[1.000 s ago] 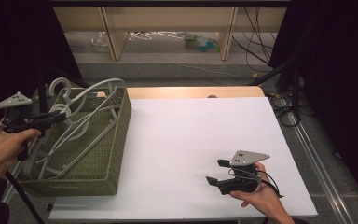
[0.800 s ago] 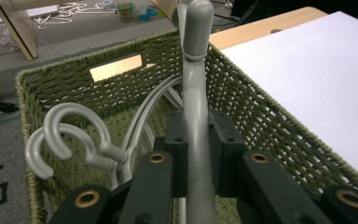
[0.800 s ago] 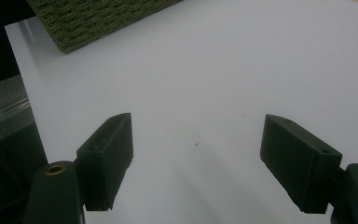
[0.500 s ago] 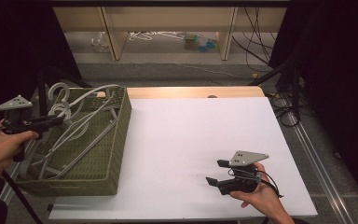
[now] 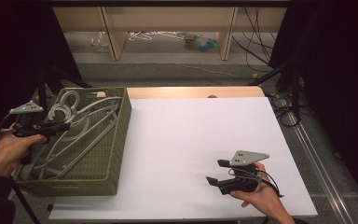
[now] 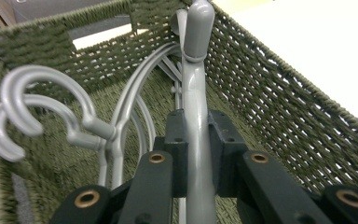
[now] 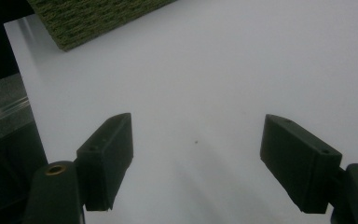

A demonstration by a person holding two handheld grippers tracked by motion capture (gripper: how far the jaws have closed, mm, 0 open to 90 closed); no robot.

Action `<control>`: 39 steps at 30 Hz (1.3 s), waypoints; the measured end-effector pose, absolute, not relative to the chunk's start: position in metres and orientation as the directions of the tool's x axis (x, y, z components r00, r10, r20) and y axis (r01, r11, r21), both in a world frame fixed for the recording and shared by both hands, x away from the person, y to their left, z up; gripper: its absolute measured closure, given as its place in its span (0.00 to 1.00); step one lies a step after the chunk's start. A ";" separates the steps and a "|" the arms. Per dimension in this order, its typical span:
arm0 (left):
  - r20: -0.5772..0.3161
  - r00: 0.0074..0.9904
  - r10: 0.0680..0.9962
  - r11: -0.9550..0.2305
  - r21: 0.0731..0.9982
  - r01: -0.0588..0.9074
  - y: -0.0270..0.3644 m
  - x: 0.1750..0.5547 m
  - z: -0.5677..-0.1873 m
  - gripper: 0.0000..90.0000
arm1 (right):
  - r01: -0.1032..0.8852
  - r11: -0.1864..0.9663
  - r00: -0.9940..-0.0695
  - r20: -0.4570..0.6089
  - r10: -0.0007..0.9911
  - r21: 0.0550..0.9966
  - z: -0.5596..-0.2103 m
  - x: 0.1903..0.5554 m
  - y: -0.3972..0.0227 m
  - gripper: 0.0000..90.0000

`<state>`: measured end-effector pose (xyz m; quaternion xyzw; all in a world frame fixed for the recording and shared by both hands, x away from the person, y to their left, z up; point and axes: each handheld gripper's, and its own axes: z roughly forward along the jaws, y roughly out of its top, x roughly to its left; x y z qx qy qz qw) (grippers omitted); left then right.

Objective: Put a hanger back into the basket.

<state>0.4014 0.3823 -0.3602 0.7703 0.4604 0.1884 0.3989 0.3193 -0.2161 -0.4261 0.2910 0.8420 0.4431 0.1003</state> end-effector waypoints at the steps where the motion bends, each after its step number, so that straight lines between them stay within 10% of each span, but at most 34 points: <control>1: -0.090 0.502 0.860 -0.249 0.785 0.567 0.382 0.402 -0.363 0.88 | 0.401 0.439 -0.811 0.088 0.579 0.804 -0.426 0.319 -0.216 0.29; 39: -0.042 0.292 0.956 -0.190 0.670 0.717 0.391 0.413 -0.399 0.76 | 0.409 0.438 -0.808 0.096 0.581 0.800 -0.428 0.320 -0.216 0.29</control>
